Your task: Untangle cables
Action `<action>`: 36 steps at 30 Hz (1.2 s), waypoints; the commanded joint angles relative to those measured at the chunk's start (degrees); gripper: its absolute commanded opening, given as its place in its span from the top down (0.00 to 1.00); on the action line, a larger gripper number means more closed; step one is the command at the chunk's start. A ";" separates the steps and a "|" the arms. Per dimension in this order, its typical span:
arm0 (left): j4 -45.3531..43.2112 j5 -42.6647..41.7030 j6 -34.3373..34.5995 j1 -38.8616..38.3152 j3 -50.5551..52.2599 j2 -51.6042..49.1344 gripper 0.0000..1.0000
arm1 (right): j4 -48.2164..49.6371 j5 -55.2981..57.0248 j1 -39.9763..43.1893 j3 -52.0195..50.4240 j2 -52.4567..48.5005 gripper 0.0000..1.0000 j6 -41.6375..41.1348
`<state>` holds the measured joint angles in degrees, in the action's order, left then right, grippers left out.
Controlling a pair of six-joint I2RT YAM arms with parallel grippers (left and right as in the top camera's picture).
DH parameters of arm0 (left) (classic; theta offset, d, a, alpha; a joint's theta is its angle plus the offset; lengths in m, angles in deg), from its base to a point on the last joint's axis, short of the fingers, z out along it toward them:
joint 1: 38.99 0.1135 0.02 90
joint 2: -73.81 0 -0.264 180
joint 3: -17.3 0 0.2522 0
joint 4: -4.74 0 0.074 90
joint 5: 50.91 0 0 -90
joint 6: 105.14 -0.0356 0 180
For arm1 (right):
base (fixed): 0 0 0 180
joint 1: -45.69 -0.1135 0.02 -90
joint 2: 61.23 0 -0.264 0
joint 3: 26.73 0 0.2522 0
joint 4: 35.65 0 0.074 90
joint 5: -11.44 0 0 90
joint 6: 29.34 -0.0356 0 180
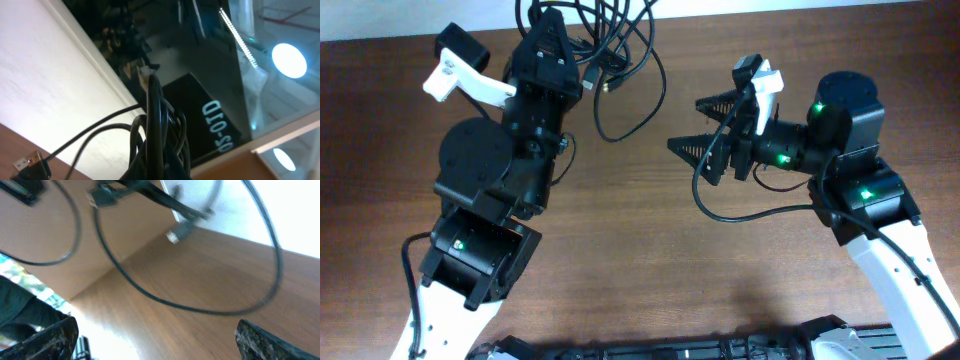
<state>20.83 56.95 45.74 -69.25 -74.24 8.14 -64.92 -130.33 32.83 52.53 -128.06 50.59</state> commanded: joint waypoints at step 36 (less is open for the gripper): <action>-1.81 -7.69 8.96 -12.02 -1.44 -0.37 1.00 | 14.05 -7.82 -9.05 0.09 -0.07 0.68 -8.46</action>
<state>19.71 49.96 53.98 -80.55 -74.24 7.81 -51.01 -136.97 24.59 52.48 -128.06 42.42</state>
